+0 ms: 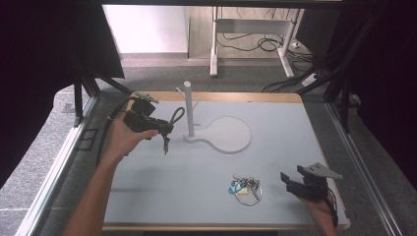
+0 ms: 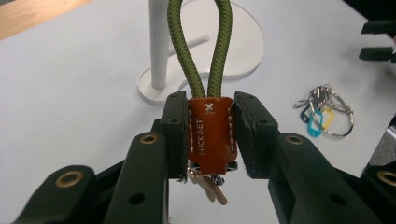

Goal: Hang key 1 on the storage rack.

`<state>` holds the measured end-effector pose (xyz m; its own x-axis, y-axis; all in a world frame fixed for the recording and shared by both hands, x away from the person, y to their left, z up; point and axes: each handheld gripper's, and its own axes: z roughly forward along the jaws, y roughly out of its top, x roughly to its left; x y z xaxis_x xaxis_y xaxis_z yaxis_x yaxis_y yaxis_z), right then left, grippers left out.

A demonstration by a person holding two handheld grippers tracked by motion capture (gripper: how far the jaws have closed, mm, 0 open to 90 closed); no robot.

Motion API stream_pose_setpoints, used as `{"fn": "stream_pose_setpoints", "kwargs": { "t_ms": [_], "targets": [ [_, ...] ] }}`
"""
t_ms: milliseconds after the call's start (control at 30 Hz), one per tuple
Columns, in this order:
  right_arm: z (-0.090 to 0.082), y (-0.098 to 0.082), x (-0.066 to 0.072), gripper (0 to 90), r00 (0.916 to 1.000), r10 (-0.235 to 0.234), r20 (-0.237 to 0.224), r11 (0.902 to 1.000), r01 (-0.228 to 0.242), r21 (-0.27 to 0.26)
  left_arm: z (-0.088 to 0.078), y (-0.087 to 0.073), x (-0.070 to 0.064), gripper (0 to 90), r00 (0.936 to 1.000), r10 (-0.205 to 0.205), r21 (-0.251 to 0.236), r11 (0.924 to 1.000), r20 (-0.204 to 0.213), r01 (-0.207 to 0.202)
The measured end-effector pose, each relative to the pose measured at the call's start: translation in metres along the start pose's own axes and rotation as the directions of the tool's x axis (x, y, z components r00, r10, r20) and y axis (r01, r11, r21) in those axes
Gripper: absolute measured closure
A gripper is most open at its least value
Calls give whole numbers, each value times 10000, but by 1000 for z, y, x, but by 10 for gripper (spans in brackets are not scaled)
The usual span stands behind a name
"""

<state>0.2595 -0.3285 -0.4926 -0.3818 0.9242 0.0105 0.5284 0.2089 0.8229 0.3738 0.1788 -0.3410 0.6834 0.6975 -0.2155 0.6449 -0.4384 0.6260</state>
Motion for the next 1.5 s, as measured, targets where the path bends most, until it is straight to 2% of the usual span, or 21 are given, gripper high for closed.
{"fn": "stream_pose_setpoints", "kwargs": {
  "t_ms": [633, 900, 1500],
  "targets": [
    [4, -1, 2, 286, 10000, -11, -98, 9999, 12, 124, -20, 21, 7, 670, 9995, -24, -351, 9994, -306, 14],
    [7, -3, 3, 288, 9998, 30, -184, 9997, -26, 230, -25, 27, 10, 670, 9993, -81, -447, 9990, -371, 64],
    [5, -1, 2, 289, 9999, -25, -158, 9999, 27, 118, -30, 37, 19, 670, 9978, -381, -626, 9974, -542, 347]
  ]
}}
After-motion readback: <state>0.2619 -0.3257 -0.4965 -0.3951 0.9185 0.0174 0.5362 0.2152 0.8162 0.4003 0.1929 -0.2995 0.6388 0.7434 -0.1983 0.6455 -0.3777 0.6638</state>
